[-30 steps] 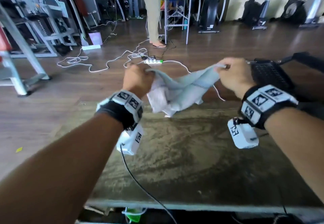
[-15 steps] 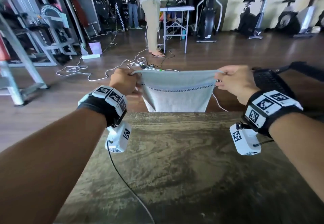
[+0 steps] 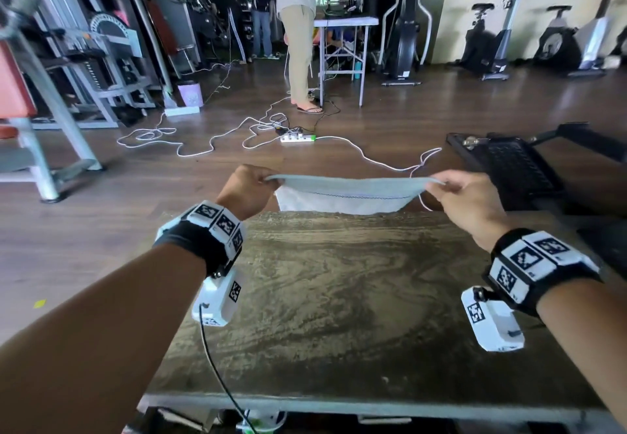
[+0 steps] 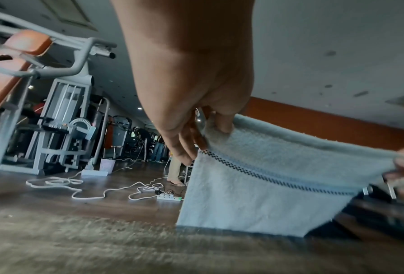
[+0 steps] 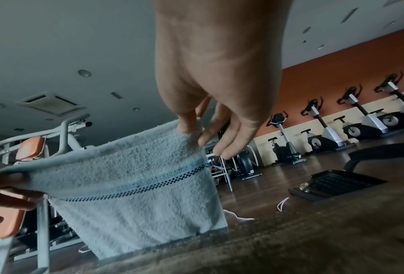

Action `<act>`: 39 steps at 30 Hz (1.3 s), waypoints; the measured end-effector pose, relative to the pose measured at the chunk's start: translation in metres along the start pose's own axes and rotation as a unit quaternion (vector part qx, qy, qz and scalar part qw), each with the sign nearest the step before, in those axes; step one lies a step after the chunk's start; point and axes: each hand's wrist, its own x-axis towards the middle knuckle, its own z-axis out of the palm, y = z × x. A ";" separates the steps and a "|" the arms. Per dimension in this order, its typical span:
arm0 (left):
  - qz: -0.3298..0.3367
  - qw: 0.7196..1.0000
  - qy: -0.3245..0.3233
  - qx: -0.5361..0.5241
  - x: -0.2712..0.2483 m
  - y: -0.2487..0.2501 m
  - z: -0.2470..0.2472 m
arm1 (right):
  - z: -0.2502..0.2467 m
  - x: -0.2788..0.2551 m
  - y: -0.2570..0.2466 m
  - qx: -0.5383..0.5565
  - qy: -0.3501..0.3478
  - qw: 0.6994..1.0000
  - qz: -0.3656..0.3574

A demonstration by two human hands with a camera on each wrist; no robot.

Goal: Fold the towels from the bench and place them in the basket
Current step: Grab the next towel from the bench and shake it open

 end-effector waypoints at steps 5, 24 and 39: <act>0.025 0.994 -0.051 0.093 -0.043 -0.015 -0.007 | -0.016 -0.050 0.005 -0.040 -0.065 0.997 0.007; -0.039 0.989 -0.140 0.037 -0.226 0.022 -0.058 | -0.113 -0.198 -0.032 -0.015 -0.183 0.982 -0.046; -0.135 0.962 -0.231 -0.044 -0.225 -0.008 -0.050 | -0.105 -0.184 -0.026 -0.008 -0.318 0.943 0.100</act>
